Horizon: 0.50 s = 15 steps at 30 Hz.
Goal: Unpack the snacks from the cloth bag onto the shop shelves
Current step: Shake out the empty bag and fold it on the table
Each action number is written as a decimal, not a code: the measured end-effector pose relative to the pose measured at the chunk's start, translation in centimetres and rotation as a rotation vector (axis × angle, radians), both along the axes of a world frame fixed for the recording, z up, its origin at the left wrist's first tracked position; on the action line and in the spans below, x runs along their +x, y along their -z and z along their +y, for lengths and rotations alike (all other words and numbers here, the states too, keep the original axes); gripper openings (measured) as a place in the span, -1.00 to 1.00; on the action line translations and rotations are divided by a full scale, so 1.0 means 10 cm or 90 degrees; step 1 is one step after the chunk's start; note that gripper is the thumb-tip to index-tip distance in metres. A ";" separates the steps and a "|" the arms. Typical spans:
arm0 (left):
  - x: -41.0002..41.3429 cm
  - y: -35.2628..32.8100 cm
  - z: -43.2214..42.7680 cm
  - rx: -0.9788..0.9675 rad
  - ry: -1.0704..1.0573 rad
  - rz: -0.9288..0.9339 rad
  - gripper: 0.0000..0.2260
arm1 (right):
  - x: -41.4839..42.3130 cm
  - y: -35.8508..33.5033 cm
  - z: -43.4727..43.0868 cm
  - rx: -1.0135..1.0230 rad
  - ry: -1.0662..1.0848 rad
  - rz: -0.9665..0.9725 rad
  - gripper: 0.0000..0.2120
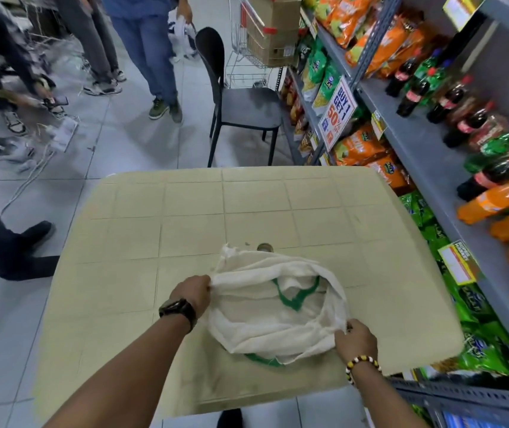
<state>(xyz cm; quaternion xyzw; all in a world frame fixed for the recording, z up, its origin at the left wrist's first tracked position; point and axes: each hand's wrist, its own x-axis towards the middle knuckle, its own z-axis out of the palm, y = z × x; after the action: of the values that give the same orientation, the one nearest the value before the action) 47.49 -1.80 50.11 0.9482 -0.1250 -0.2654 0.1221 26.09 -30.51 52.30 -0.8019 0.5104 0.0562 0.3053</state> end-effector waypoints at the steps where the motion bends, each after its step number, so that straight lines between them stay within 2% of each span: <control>1: 0.02 -0.06 -0.02 -0.012 -0.002 -0.009 -0.76 | 0.00 -0.07 -0.05 -0.002 -0.001 -0.003 -0.76; 4: 0.09 -0.35 -0.03 -0.049 -0.005 -0.050 -0.74 | 0.06 -0.36 -0.17 -0.021 -0.022 -0.014 -0.91; 12: 0.16 -1.62 -0.11 -0.175 -0.116 -0.189 -0.74 | 0.20 -1.31 -0.65 -0.013 0.007 -0.121 -0.74; 15: 0.19 -2.00 -0.14 -0.300 -0.198 -0.159 -0.76 | 0.28 -1.73 -0.79 -0.019 -0.008 -0.194 -0.72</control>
<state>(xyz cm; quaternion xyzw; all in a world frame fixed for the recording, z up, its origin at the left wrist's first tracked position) 49.37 -3.18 70.09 0.9269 -0.0501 -0.0889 0.3613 28.89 -38.43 69.64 -0.8087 0.4542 -0.0716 0.3668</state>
